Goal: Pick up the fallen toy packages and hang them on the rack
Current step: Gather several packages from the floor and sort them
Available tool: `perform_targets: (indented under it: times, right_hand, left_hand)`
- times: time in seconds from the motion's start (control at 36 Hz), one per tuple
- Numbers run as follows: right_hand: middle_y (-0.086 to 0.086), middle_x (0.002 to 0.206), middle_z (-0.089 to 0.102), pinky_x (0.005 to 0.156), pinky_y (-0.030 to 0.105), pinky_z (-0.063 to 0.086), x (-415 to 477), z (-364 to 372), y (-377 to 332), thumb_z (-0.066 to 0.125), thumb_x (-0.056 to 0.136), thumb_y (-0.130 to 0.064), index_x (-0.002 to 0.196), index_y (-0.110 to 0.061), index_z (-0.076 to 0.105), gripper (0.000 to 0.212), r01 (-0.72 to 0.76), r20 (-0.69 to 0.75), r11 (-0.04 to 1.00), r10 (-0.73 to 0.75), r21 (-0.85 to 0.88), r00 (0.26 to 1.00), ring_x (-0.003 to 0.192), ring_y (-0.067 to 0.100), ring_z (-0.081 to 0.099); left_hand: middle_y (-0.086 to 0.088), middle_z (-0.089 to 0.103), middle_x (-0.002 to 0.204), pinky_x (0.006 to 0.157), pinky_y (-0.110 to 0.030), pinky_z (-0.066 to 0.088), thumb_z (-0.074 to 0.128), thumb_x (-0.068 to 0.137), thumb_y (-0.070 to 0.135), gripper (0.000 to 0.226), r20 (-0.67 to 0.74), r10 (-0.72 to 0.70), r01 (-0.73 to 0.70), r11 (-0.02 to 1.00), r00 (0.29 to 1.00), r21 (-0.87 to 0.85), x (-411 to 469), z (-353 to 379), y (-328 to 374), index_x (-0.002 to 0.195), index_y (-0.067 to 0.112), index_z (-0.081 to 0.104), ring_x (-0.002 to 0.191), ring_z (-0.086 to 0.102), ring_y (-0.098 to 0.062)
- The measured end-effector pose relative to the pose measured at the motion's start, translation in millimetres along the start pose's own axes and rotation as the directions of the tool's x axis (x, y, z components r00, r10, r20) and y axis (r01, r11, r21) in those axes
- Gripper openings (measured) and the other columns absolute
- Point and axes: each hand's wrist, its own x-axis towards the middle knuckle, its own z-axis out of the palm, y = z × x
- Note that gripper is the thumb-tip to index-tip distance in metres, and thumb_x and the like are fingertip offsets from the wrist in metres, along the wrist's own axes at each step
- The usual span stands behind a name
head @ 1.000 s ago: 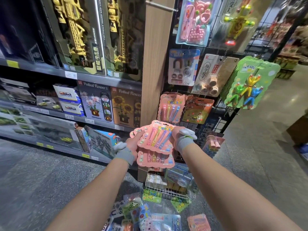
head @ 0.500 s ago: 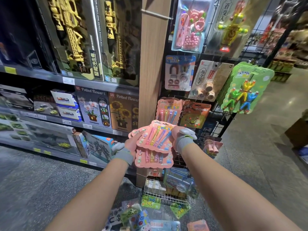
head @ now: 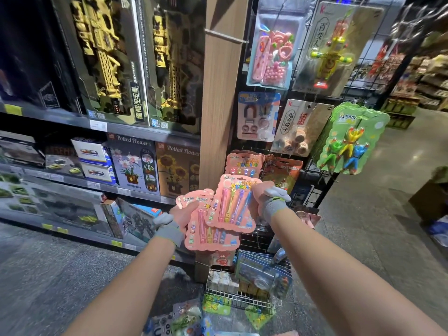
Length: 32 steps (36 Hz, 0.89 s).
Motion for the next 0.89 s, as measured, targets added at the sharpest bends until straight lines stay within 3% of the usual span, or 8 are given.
perform_targets:
  times: [0.08, 0.19, 0.31, 0.42, 0.56, 0.64, 0.81, 0.89]
  right_hand:
    - [0.003, 0.099, 0.061, 0.087, 0.032, 0.051, 11, 2, -2, 0.053, 0.088, -0.035, 0.105, -0.024, 0.053, 0.02, 0.026, -0.077, 0.996, -0.019, 0.084, 0.997, 0.092, 0.021, 0.062]
    - [0.006, 0.096, 0.063, 0.084, 0.044, 0.056, 23, 14, -5, 0.054, 0.087, -0.033, 0.118, -0.022, 0.052, 0.033, 0.095, -0.051, 0.961, -0.085, 0.258, 0.995, 0.087, 0.025, 0.065]
    - [0.01, 0.098, 0.064, 0.083, 0.049, 0.056, 35, 19, -5, 0.054, 0.084, -0.031, 0.106, -0.024, 0.051, 0.023, 0.139, -0.053, 0.934, -0.129, 0.33, 0.99, 0.089, 0.03, 0.066]
    - [0.009, 0.095, 0.065, 0.08, 0.04, 0.054, 28, 10, -8, 0.051, 0.078, -0.028, 0.09, -0.025, 0.049, 0.012, 0.159, -0.089, 0.925, -0.136, 0.345, 0.987, 0.085, 0.024, 0.066]
    - [0.005, 0.081, 0.057, 0.079, 0.035, 0.056, 15, -6, -12, 0.05, 0.088, -0.016, 0.099, -0.016, 0.054, 0.012, 0.127, -0.106, 0.939, -0.097, 0.319, 0.99, 0.078, 0.02, 0.063]
    - [0.0, 0.074, 0.047, 0.063, 0.028, 0.048, 7, -13, -11, 0.05, 0.095, -0.013, 0.1, -0.018, 0.046, 0.008, 0.133, -0.12, 0.938, -0.099, 0.32, 0.988, 0.063, 0.012, 0.048]
    - [0.003, 0.088, 0.057, 0.086, 0.04, 0.056, 9, -7, -14, 0.053, 0.09, -0.018, 0.113, -0.018, 0.049, 0.023, 0.108, -0.11, 0.936, -0.075, 0.336, 0.991, 0.088, 0.021, 0.061]
    - [0.001, 0.077, 0.052, 0.085, 0.041, 0.054, 22, -1, -13, 0.053, 0.085, -0.017, 0.099, -0.018, 0.052, 0.013, 0.093, -0.084, 0.943, -0.07, 0.318, 0.994, 0.08, 0.018, 0.055]
  left_hand:
    - [-0.006, 0.064, 0.085, 0.049, -0.022, 0.042, 0.064, 0.092, 0.04, 0.052, -0.047, 0.032, -0.03, 0.998, 0.998, 0.05, 1, -5, 0, 0.127, 0.003, 0.057, 0.067, 0.061, -0.015]
    - [-0.007, 0.063, 0.084, 0.049, -0.024, 0.042, 0.069, 0.088, 0.041, 0.055, -0.088, 0.023, -0.018, 0.999, 0.996, 0.049, -6, -10, 1, 0.122, 0.001, 0.057, 0.069, 0.062, -0.017]
    - [-0.012, 0.067, 0.09, 0.056, -0.032, 0.051, 0.072, 0.085, 0.039, 0.052, -0.112, 0.002, -0.001, 1.0, 0.994, 0.01, -13, -10, 4, 0.121, 0.004, 0.057, 0.076, 0.066, -0.025]
    - [-0.02, 0.072, 0.096, 0.077, -0.058, 0.057, 0.08, 0.077, 0.033, 0.055, -0.089, -0.018, 0.007, 0.992, 0.996, -0.127, -10, -14, 0, 0.118, 0.002, 0.06, 0.083, 0.071, -0.038]
    - [-0.018, 0.073, 0.097, 0.07, -0.061, 0.057, 0.084, 0.053, 0.05, 0.083, -0.047, -0.028, 0.02, 0.988, 0.998, -0.153, 35, -28, -22, 0.122, 0.012, 0.057, 0.082, 0.072, -0.038]
    - [-0.016, 0.074, 0.095, 0.07, -0.061, 0.056, 0.085, 0.039, 0.057, 0.093, -0.054, -0.043, 0.034, 0.987, 0.998, -0.157, 57, -36, -33, 0.118, 0.016, 0.059, 0.083, 0.072, -0.038]
    - [-0.017, 0.073, 0.095, 0.074, -0.061, 0.056, 0.083, 0.058, 0.048, 0.078, -0.081, -0.035, 0.023, 0.989, 0.996, -0.149, 17, -38, -12, 0.123, 0.014, 0.056, 0.085, 0.072, -0.038]
    - [-0.017, 0.071, 0.099, 0.075, -0.054, 0.058, 0.077, 0.08, 0.036, 0.06, -0.11, -0.013, 0.002, 0.995, 0.994, -0.102, -25, -34, 8, 0.128, 0.008, 0.054, 0.087, 0.07, -0.035]
